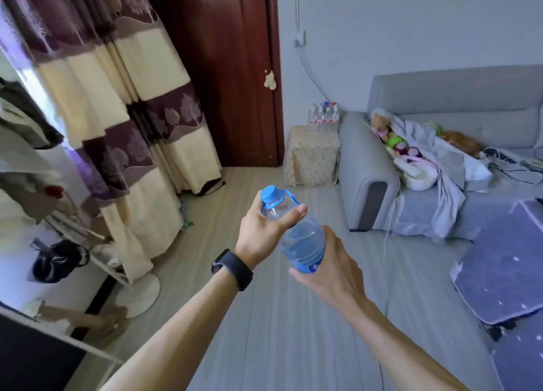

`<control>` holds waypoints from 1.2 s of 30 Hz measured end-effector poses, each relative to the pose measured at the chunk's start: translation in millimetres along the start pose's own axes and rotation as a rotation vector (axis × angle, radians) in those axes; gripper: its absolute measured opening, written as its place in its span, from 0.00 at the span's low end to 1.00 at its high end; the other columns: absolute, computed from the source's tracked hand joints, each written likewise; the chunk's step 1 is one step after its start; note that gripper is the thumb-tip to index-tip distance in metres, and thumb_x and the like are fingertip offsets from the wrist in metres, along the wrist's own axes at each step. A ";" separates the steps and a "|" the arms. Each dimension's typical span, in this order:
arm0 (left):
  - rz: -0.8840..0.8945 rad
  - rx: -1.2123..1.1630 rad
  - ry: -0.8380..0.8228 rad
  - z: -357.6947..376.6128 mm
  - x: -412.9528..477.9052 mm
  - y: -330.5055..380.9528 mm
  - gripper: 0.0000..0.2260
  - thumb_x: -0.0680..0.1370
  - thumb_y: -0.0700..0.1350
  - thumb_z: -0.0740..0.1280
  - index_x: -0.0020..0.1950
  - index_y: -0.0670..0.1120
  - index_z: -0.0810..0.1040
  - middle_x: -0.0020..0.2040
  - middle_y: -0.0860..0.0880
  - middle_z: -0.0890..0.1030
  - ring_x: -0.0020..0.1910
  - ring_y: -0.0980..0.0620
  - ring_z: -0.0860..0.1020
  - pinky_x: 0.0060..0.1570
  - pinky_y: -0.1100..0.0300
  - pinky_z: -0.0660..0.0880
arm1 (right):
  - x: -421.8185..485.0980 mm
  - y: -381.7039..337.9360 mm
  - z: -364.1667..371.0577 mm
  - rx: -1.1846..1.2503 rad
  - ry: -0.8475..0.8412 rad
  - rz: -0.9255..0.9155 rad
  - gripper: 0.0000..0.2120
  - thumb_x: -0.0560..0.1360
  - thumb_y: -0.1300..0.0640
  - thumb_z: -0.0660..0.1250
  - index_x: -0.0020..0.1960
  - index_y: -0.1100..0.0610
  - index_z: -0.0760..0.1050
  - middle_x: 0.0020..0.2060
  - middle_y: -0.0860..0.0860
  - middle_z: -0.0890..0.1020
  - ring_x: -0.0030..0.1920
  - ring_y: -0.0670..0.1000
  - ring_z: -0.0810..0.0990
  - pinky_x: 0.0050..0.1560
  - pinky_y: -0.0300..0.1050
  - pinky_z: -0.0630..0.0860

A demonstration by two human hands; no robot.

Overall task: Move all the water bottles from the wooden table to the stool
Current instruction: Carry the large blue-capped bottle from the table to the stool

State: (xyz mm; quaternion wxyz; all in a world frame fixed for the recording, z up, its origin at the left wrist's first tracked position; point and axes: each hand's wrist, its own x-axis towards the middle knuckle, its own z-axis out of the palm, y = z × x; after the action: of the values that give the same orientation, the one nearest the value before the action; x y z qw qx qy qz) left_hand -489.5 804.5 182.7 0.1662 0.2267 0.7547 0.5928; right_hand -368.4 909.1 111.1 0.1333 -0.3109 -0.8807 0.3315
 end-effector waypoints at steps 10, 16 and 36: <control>0.037 0.075 -0.090 2.4 217.1 -16.7 0.18 0.70 0.63 0.75 0.54 0.58 0.76 0.48 0.59 0.83 0.49 0.62 0.81 0.53 0.60 0.78 | 201.7 -7.0 32.1 -0.044 0.013 0.054 0.39 0.57 0.29 0.73 0.61 0.40 0.59 0.53 0.38 0.74 0.49 0.49 0.81 0.42 0.50 0.79; 0.069 0.101 -0.163 17.2 347.8 -8.2 0.19 0.70 0.64 0.74 0.56 0.59 0.76 0.50 0.60 0.82 0.51 0.62 0.79 0.53 0.63 0.76 | 320.0 -11.2 31.4 -0.058 0.080 0.078 0.44 0.58 0.29 0.74 0.66 0.44 0.59 0.56 0.41 0.75 0.53 0.51 0.81 0.43 0.49 0.78; -0.018 0.121 -0.132 148.9 750.1 -4.7 0.23 0.68 0.65 0.75 0.58 0.57 0.76 0.52 0.58 0.83 0.53 0.60 0.80 0.57 0.58 0.77 | 737.0 72.2 -6.8 -0.001 -0.045 0.054 0.45 0.60 0.31 0.74 0.69 0.43 0.57 0.61 0.40 0.73 0.58 0.49 0.78 0.48 0.47 0.76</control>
State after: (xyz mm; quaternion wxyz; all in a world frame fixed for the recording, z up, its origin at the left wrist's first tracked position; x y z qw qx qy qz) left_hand -1044.4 1330.1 155.6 0.2071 0.2682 0.7784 0.5284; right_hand -900.5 1423.7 89.2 0.1046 -0.3270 -0.8751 0.3412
